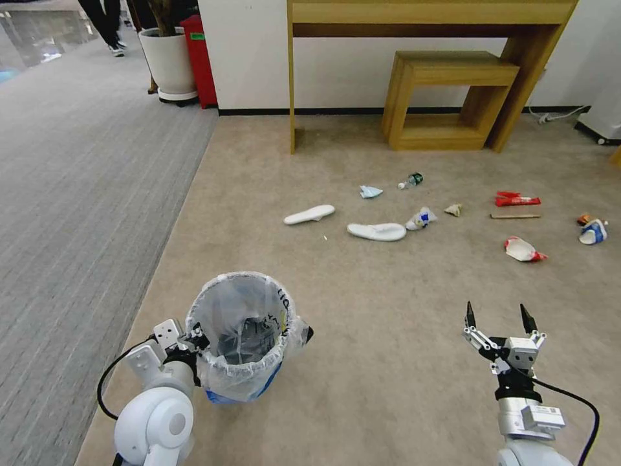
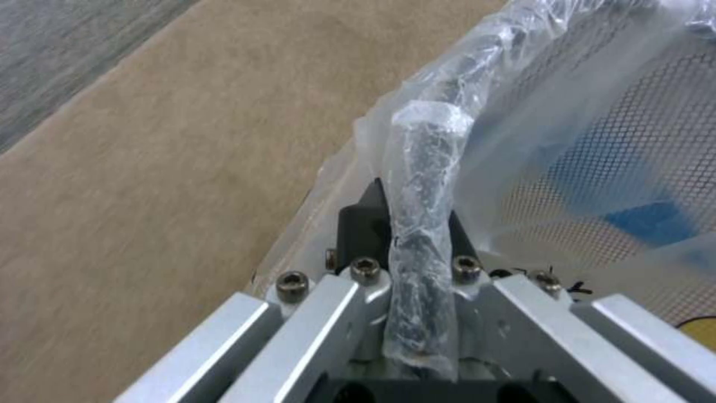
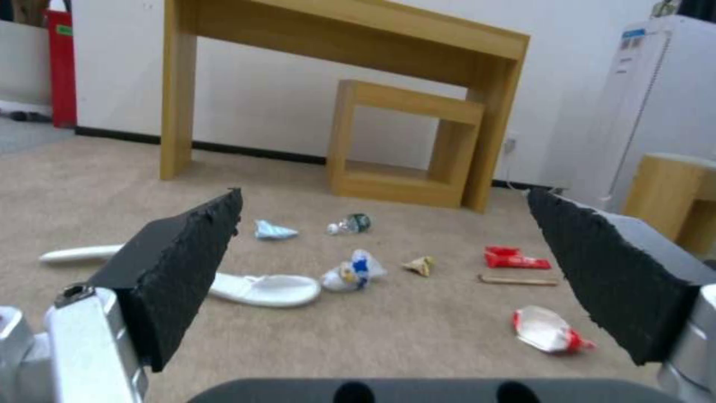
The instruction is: Pick up the trash bin and place the garbage on the floor into it.
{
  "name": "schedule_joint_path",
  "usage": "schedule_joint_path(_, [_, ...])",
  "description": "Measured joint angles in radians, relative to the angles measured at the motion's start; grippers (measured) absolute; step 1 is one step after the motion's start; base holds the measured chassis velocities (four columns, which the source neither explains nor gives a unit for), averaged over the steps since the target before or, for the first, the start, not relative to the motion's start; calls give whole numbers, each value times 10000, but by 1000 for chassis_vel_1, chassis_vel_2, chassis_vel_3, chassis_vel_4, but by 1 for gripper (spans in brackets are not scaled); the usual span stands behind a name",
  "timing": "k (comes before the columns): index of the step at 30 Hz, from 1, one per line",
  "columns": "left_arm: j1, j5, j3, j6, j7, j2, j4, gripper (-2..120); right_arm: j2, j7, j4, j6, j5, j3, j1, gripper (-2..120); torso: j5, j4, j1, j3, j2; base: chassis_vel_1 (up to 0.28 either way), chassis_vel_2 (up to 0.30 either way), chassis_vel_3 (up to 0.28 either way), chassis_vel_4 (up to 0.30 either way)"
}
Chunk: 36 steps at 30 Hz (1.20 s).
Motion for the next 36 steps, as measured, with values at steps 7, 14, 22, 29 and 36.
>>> schedule_joint_path(7, [-41,-23,-30,-6,1,29,18,1,13,-22,-15,2,-20,-5,12,98,-1,0,-1,-2,1,-251,252,253,-254])
schedule_joint_path(14, [-48,-24,-21,-21,1,16,56,1,18,-25,-28,6,-24,-5,14,99,-4,-1,0,0,0,-257,262,260,-252])
schedule_joint_path(22, [-48,-7,0,-36,0,-5,76,1,22,-26,-43,50,-25,-3,12,99,-3,-1,0,-1,0,-240,257,247,-242])
schedule_joint_path(29, [-28,18,-3,-50,-3,-12,59,1,45,-25,-47,87,-42,-4,-5,99,-1,0,1,0,0,-243,239,250,-235])
schedule_joint_path(36, [32,30,0,-65,-2,-14,-27,1,76,-20,-23,151,-92,0,-50,99,0,-1,1,0,0,-236,240,243,-233])
